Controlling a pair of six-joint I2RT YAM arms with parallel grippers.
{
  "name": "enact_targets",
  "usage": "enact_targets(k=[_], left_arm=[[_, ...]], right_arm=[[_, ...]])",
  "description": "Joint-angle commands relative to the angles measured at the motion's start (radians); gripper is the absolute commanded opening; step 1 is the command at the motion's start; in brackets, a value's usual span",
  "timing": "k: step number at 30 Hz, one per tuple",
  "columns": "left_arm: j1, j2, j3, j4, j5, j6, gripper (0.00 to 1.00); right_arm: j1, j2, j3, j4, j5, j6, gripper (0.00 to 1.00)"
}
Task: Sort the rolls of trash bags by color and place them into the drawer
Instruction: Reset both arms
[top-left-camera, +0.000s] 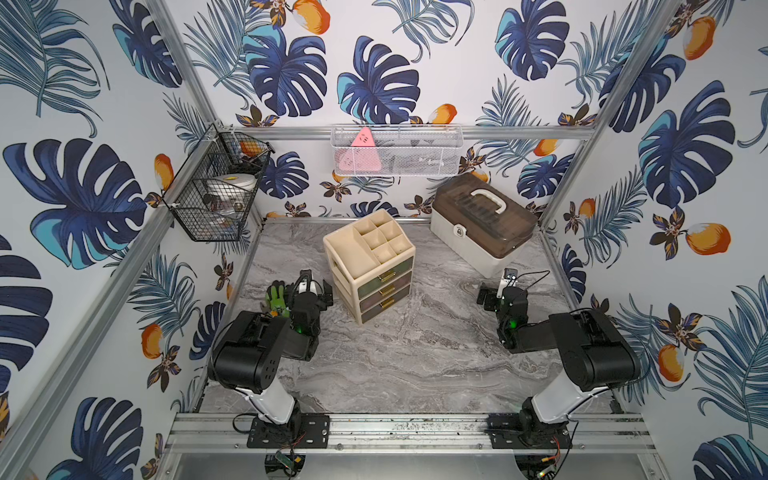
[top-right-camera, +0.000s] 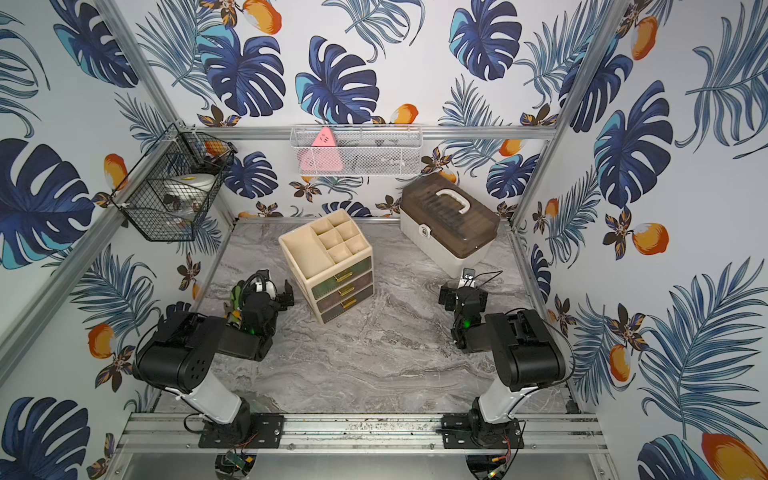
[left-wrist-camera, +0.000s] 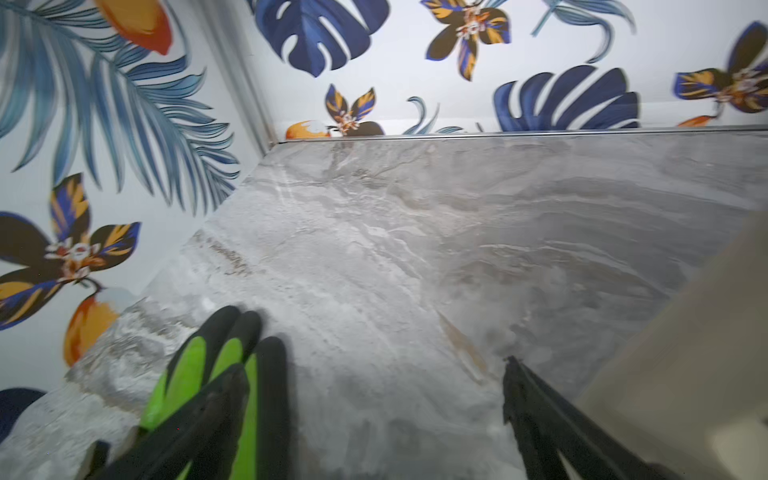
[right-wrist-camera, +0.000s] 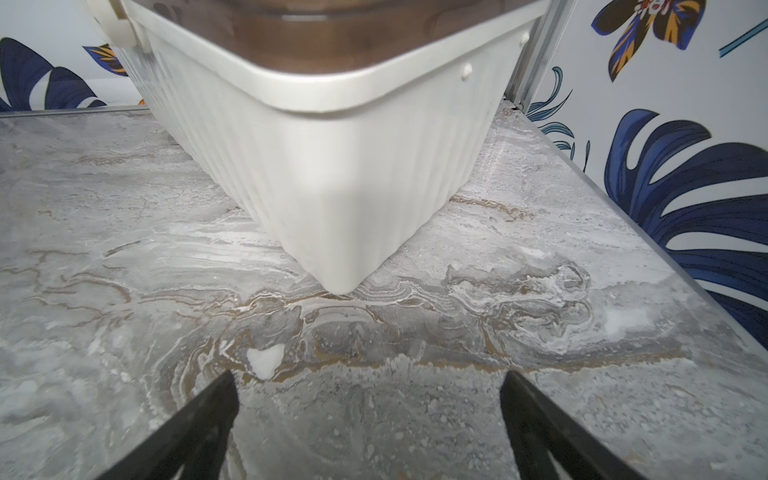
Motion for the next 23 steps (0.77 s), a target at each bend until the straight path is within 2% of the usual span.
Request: enact_targets(k=[1, 9, 17, 23], left_arm=[[0.006, -0.003, 0.004, -0.050, 0.041, -0.038, 0.99], [0.004, -0.006, 0.001, -0.041, 0.037, -0.033, 0.99], [0.015, 0.003, 0.034, -0.103, 0.107, -0.030, 0.99], [-0.013, -0.001, 0.005, -0.044, 0.066, -0.003, 0.99]], right_arm=[[0.001, -0.001, 0.002, 0.005, -0.001, 0.004, 1.00], [0.001, -0.002, 0.000, 0.006, -0.001, 0.004, 1.00], [0.001, -0.001, 0.001, 0.005, -0.002, 0.004, 1.00], [0.002, -0.002, 0.000, 0.008, 0.000, 0.003, 1.00]])
